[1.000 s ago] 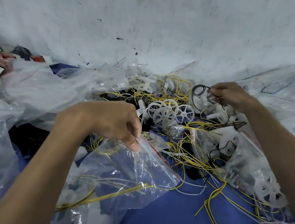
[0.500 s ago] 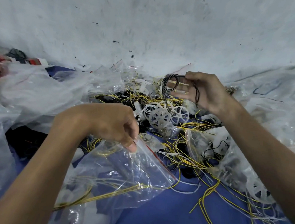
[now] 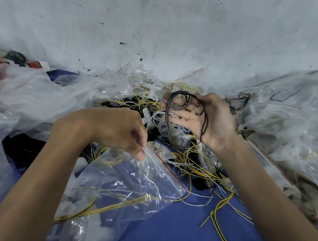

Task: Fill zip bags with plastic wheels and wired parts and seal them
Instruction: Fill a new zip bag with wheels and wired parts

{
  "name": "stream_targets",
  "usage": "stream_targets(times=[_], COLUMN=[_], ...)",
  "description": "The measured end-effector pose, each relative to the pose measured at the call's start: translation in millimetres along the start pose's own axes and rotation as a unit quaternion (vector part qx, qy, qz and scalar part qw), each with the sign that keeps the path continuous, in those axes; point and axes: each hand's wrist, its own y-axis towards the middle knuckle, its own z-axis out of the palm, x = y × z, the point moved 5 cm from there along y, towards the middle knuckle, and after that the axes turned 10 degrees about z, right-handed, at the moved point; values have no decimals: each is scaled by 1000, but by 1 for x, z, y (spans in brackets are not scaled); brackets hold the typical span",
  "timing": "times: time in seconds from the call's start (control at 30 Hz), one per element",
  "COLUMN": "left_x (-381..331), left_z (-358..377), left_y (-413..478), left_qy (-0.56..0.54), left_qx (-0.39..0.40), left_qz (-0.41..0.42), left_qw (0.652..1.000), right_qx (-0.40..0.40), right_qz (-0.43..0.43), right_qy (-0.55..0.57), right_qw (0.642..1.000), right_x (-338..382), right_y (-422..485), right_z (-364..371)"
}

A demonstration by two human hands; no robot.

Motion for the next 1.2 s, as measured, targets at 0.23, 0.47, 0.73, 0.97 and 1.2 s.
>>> stream_targets(times=[0.23,0.47,0.73,0.97,1.2], left_x=[0,-5,-8,-6,-4], left_z=[4,2,1,-2,-5], left_y=[4,1,-2,-4,-7], left_qy=[18,16,19,13,13], left_qx=[11,-2,5,1,-4], left_qz=[4,13,5,9,27], left_qw=[1000,1000,1000,1000,1000], right_qx=[73,36,-28,-36,11], right_qz=[-1,4,7,18,-11], right_qy=[68,118,143,91,-5], right_qw=[995,992,989,995,1000], right_x=[-10,-2,-3,-6,1], right_y=[-6,-14,-15,-14,-17], right_z=[6,4,-6,-8,0])
